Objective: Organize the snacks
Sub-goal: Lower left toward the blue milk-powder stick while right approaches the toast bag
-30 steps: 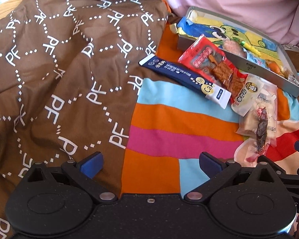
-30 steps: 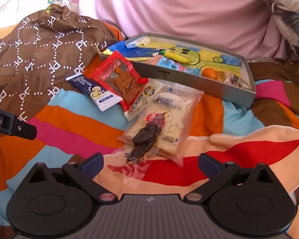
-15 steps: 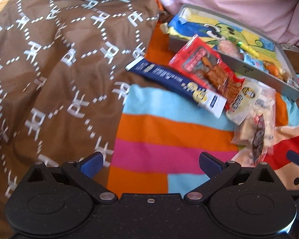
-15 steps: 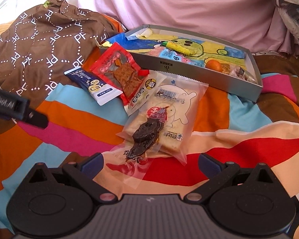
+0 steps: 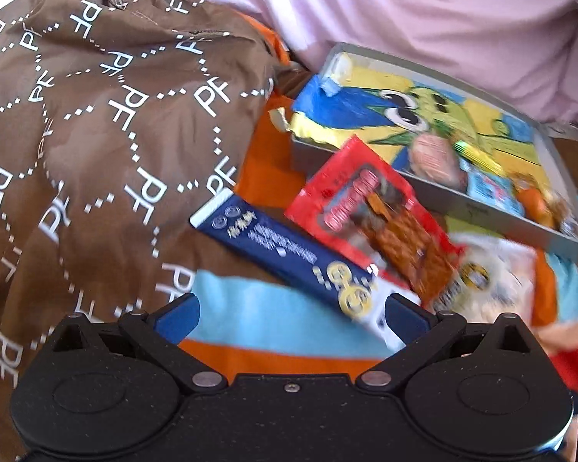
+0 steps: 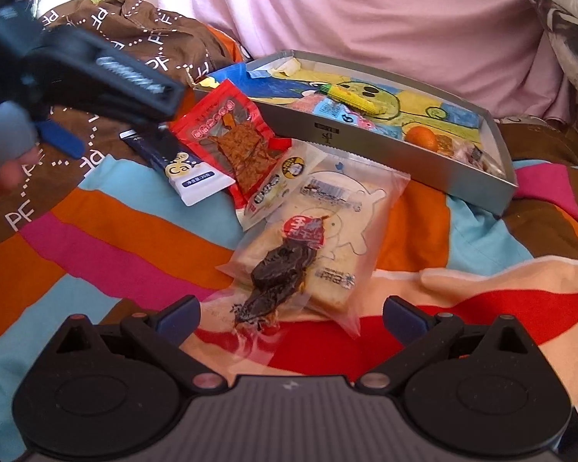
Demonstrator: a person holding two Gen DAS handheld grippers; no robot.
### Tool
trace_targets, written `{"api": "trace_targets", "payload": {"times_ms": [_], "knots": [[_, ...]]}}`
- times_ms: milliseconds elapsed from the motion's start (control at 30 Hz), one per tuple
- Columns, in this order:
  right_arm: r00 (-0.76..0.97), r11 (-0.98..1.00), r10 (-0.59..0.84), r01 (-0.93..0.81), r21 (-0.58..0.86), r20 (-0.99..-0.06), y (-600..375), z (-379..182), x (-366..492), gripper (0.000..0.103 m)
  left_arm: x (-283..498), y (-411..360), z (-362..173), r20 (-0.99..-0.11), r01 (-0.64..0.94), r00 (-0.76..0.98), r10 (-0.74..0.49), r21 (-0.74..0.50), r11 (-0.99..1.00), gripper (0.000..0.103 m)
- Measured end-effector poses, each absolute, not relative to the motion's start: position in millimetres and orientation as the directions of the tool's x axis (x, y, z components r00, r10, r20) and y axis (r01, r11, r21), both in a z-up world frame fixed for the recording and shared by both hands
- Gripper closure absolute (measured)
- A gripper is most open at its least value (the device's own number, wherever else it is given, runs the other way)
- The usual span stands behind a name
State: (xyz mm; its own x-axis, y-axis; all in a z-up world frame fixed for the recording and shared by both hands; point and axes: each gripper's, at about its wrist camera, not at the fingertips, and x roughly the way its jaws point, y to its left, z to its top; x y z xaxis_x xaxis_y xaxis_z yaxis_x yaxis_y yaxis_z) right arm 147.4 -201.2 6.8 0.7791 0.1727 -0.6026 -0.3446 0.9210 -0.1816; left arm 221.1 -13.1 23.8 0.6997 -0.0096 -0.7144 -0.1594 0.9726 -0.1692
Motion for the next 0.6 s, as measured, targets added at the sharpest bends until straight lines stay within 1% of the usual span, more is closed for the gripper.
{"api": "trace_targets", "payload": {"times_ms": [67,200,400,500,600], "knots": [[0.780,0.917,0.187,-0.357,-0.180,-0.597,-200,6,149,0.000,235,-14,21,-0.730,-0.198,0.684,0.018,-0.162,0.967,0.001],[0.786,0.907,0.204,-0.376,-0.190,-0.583,-199,2,153,0.000,254,-16,13,-0.743,-0.242,0.668,0.034,-0.174,0.954,0.001],[0.777,0.910,0.229,-0.385,-0.155,-0.586,-204,-1,158,0.000,273,-22,4,-0.762,-0.292,0.646,0.048,-0.188,0.938,0.001],[0.773,0.910,0.235,-0.388,-0.146,-0.590,-206,-2,159,0.000,272,-23,3,-0.761,-0.289,0.647,0.056,-0.176,0.941,0.001],[0.772,0.909,0.238,-0.392,-0.146,-0.590,-205,-2,160,0.000,266,-21,1,-0.761,-0.268,0.645,0.071,-0.138,0.954,0.001]]}}
